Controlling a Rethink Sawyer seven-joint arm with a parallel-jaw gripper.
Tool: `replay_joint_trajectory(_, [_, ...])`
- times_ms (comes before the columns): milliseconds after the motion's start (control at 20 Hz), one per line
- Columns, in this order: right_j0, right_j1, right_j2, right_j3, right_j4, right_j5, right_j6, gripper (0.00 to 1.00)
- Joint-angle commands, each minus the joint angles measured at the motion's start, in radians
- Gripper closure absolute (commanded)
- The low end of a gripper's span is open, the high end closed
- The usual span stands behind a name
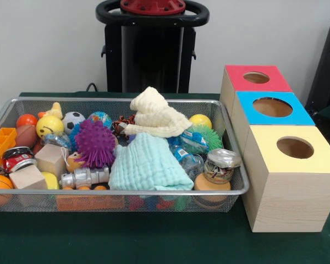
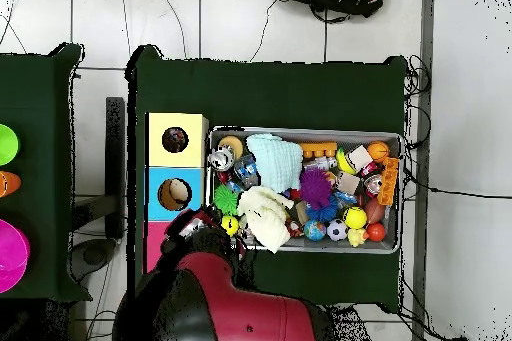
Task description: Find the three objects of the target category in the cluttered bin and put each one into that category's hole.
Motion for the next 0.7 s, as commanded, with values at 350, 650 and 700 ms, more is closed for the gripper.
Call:
replay_joint_trajectory(350, [-0.005, 0.011, 0.094, 0.164, -0.092, -0.118, -0.067, 1.0])
replay_joint_trajectory(650, [0.021, 0.007, 0.081, 0.185, -0.133, -0.164, -0.027, 1.0])
replay_joint_trajectory(700, [0.029, 0.01, 0.077, 0.19, -0.146, -0.181, -0.015, 1.0])
